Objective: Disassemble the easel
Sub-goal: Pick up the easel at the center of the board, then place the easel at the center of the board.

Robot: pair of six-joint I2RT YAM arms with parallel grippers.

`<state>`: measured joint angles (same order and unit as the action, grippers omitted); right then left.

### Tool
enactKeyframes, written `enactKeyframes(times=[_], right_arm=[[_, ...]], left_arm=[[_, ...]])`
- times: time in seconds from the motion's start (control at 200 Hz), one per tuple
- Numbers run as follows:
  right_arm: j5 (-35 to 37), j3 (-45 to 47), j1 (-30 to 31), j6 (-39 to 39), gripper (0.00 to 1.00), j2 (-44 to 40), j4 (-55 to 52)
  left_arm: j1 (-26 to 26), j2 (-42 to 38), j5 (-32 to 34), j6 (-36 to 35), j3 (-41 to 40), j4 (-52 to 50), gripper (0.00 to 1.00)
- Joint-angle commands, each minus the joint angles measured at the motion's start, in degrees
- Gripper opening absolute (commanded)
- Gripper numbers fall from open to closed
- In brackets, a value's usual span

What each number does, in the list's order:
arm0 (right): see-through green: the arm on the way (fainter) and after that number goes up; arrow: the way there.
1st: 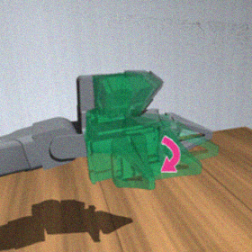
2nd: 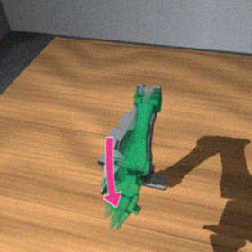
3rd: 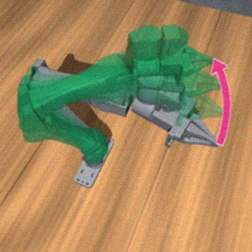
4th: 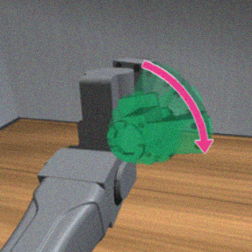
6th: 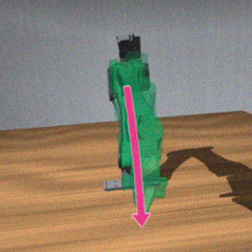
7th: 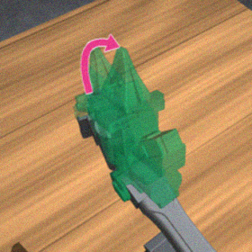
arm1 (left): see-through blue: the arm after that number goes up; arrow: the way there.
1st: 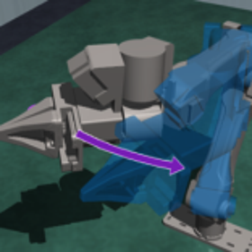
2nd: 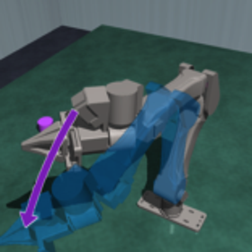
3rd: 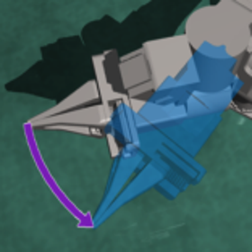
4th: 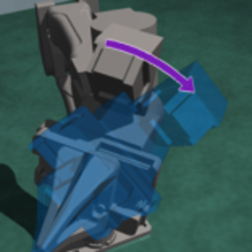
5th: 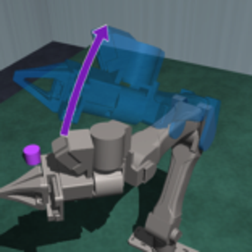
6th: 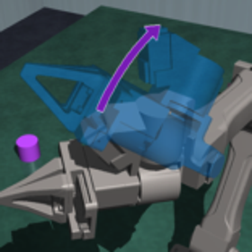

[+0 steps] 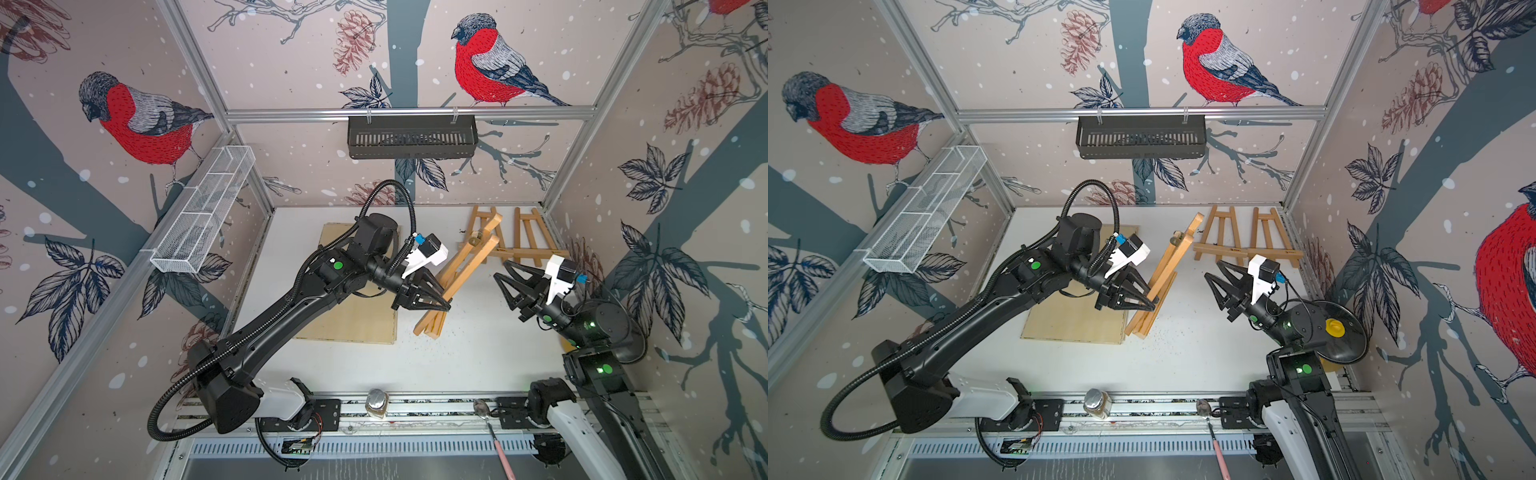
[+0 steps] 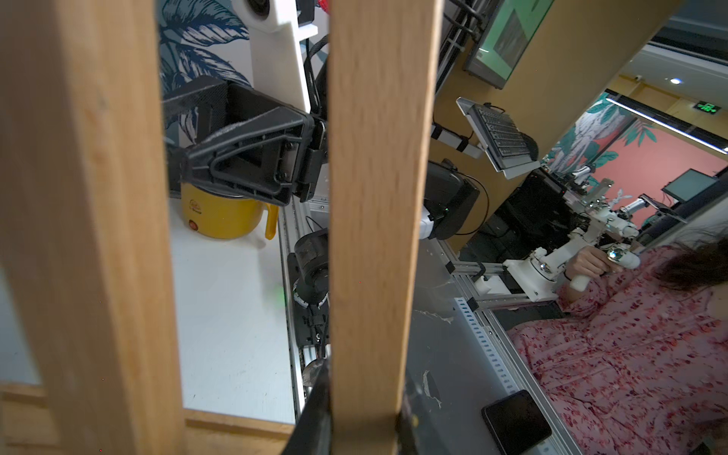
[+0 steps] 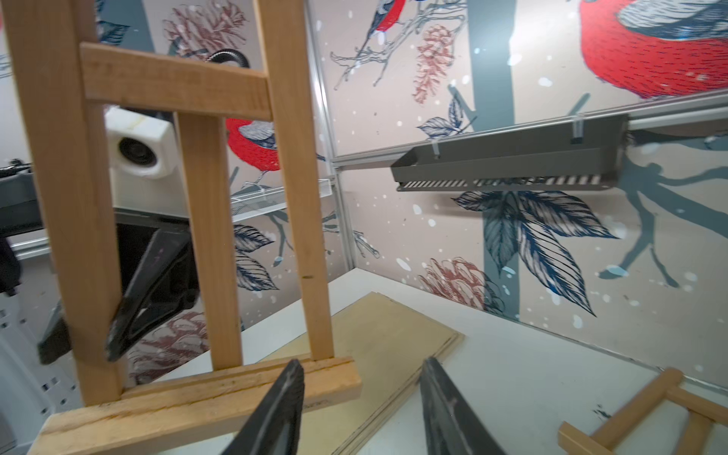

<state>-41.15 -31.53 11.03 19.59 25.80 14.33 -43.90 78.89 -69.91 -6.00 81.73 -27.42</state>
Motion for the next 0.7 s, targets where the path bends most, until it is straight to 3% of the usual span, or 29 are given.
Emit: enactKeyframes(times=[0.0,0.32,0.695], right_arm=[[-5.8,-0.3,1.9,1.1,0.5,1.0,7.0],[4.8,-0.9,9.2,-0.3,0.51,3.1,8.7],[9.5,-1.0,12.7,0.0,0.5,7.3,13.7]], left_arm=[[0.2,1.0,-5.4,-0.8,1.1,5.8,0.17],[0.1,2.3,-6.7,0.7,1.1,8.2,0.17],[0.1,2.8,-7.3,0.8,0.8,8.5,0.17]])
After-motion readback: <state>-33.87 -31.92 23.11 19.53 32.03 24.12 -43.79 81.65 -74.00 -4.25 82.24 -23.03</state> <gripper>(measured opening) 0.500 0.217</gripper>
